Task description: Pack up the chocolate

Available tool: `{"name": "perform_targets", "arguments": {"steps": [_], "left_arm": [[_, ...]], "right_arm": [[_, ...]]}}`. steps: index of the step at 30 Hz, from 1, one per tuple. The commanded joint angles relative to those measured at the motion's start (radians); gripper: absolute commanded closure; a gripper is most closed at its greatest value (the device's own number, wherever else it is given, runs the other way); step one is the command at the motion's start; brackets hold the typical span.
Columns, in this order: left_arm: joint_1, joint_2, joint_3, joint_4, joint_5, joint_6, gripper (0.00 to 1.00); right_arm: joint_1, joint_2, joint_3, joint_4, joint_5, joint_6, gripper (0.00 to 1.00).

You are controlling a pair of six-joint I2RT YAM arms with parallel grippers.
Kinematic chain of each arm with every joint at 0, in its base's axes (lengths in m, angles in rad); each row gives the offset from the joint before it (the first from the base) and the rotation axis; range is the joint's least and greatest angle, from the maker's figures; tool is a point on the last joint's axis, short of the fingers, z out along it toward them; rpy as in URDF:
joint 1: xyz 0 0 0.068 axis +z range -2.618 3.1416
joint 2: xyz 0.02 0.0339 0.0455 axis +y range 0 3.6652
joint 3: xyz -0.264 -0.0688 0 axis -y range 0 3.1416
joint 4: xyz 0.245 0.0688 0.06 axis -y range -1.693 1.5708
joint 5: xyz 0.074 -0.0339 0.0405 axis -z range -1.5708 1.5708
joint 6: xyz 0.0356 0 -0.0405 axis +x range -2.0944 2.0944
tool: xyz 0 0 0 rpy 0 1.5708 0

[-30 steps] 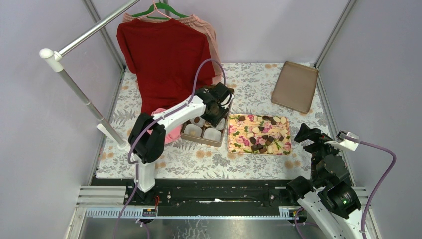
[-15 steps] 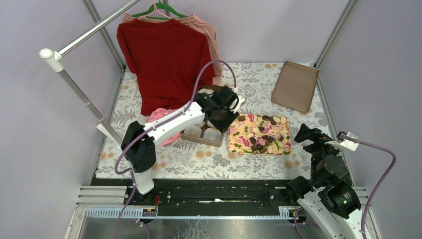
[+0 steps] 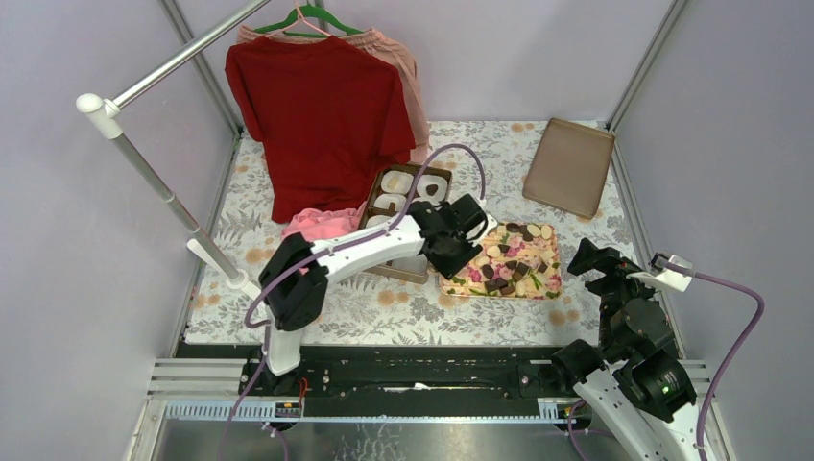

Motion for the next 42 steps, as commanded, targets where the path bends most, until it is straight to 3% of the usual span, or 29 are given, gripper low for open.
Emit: {"name": "perform_targets", "arguments": {"steps": [1, 29, 42], "left_arm": [[-0.016, 0.055, 0.033, 0.065, -0.046, -0.002, 0.50], [-0.037, 0.245, 0.163, 0.165, -0.059, 0.059, 0.49], [-0.033, 0.287, 0.196, 0.129, -0.045, 0.039, 0.58]], "right_arm": [[0.003, -0.006, 0.002, 0.018, 0.025, -0.005, 0.00], [0.004, -0.014, 0.002, 0.017, 0.031, -0.005, 0.00], [0.004, -0.016, 0.002, 0.014, 0.032, -0.002, 0.00]]}}
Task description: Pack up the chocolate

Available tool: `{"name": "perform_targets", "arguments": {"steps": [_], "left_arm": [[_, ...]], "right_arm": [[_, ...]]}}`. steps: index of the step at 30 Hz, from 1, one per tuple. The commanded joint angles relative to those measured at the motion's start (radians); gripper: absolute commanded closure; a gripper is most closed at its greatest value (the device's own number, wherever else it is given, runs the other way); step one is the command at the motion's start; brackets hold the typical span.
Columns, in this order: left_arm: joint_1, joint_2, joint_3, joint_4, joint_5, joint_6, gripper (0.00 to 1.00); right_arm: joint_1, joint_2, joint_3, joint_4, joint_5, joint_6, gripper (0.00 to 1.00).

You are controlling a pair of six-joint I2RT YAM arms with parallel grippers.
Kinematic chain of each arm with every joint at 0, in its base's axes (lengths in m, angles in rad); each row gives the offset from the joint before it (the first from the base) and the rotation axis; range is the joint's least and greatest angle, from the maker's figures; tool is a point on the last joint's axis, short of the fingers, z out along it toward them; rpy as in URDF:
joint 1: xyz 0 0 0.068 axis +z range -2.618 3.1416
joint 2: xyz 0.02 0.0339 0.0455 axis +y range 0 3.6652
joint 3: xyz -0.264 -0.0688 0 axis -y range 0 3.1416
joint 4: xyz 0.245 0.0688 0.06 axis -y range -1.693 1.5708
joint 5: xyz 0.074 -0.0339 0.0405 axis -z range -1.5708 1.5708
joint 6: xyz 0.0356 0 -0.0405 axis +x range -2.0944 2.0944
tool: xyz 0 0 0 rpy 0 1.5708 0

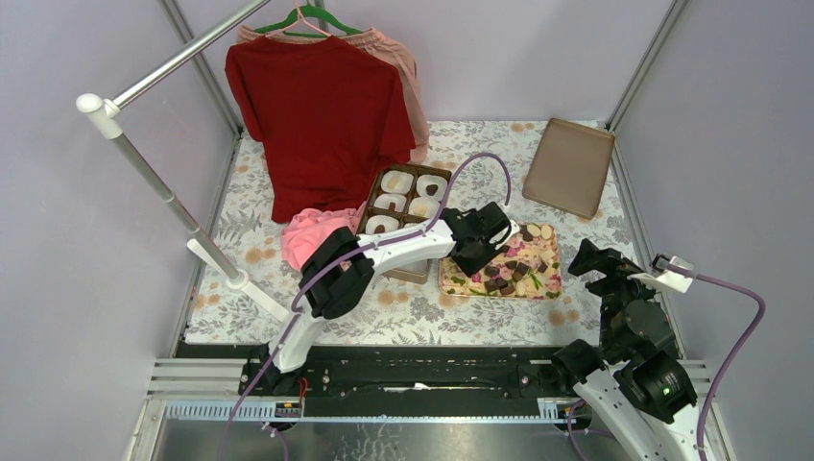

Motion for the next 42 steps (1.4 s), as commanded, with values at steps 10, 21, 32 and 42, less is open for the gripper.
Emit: {"name": "perform_targets", "arguments": {"steps": [10, 21, 32, 42], "left_arm": [[0.000, -0.104, -0.017, -0.039, -0.002, -0.024, 0.74], [0.019, -0.238, -0.106, -0.084, -0.025, -0.037, 0.74], [0.099, -0.402, -0.261, -0.162, -0.065, -0.034, 0.74], [0.211, -0.465, -0.383, -0.142, -0.001, -0.020, 0.72]], "right_arm": [[0.004, -0.011, 0.003, 0.017, 0.033, -0.002, 0.00], [0.003, -0.003, 0.002, 0.018, 0.032, 0.000, 0.00], [0.004, 0.001, 0.003, 0.018, 0.035, -0.001, 0.00], [0.003, -0.001, 0.001, 0.019, 0.032, 0.000, 0.00]]}}
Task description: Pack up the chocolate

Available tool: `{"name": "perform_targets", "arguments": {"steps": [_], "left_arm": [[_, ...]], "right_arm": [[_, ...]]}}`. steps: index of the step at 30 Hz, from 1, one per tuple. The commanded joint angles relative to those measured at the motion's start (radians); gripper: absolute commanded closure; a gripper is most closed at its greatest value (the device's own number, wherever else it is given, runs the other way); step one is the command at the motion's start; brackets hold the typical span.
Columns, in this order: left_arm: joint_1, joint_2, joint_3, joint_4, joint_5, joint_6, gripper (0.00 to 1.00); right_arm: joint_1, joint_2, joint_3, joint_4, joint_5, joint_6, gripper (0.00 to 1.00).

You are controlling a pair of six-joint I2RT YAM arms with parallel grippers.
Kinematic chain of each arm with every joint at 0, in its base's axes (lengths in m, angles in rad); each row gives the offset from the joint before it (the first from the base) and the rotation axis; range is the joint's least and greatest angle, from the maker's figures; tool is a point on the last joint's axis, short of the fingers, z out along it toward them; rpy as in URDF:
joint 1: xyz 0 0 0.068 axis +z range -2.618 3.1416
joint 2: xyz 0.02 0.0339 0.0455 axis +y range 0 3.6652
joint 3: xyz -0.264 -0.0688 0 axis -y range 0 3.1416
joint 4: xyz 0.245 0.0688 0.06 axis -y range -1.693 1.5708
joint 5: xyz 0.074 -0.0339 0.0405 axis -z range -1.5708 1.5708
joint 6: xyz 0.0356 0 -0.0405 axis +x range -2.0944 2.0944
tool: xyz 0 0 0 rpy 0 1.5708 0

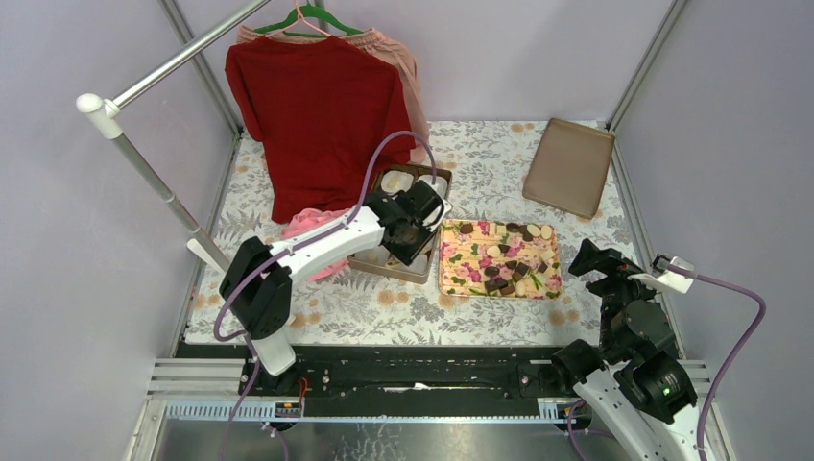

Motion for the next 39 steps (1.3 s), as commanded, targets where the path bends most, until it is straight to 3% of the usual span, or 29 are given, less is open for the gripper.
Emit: {"name": "perform_targets", "arguments": {"steps": [1, 17, 39], "left_arm": [[0.048, -0.015, -0.032, 0.011, 0.040, 0.009, 0.72], [0.054, 0.050, -0.067, 0.019, 0.073, 0.024, 0.71], [0.054, 0.063, -0.065, 0.023, 0.020, 0.012, 0.60]], "right_arm": [[0.004, 0.000, 0.002, 0.019, 0.028, 0.001, 0.00], [0.004, -0.001, 0.001, 0.016, 0.032, -0.001, 0.00], [0.004, 0.001, 0.001, 0.016, 0.031, -0.001, 0.00]]}}
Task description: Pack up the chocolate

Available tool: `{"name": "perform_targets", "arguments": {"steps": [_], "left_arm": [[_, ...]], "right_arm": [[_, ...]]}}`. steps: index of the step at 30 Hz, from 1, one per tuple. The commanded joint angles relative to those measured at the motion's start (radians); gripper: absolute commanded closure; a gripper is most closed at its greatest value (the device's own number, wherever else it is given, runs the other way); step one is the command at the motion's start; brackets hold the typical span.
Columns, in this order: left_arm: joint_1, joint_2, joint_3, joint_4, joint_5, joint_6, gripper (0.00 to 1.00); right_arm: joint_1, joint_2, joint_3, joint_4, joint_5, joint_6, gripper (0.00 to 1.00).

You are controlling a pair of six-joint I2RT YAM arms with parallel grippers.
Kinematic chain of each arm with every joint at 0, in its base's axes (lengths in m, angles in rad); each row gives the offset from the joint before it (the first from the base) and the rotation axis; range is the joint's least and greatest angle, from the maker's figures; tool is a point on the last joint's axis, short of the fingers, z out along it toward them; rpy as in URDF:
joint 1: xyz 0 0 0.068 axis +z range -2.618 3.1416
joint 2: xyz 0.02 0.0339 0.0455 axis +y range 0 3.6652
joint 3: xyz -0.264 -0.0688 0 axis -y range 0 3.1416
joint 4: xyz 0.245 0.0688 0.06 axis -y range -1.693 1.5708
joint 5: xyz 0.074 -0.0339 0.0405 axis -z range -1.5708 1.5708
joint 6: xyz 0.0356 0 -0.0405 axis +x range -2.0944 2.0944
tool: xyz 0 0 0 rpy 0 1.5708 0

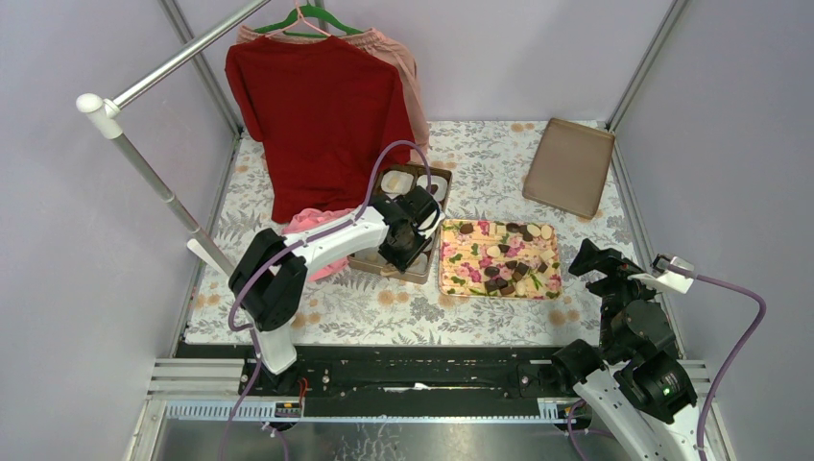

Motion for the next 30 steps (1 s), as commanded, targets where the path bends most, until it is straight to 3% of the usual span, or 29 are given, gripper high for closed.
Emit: {"name": "perform_targets", "arguments": {"steps": [1, 20, 30], "left_arm": [[0.001, 0.000, -0.003, 0.019, -0.032, 0.005, 0.60], [0.000, -0.047, 0.001, 0.015, -0.027, -0.002, 0.56], [0.002, -0.160, -0.037, 0.024, -0.052, -0.068, 0.56]], "right_arm": [[0.003, 0.001, 0.002, 0.017, 0.030, -0.001, 0.00], [0.003, 0.008, 0.002, 0.018, 0.027, 0.000, 0.00], [0.004, 0.009, 0.003, 0.020, 0.022, 0.000, 0.00]]}}
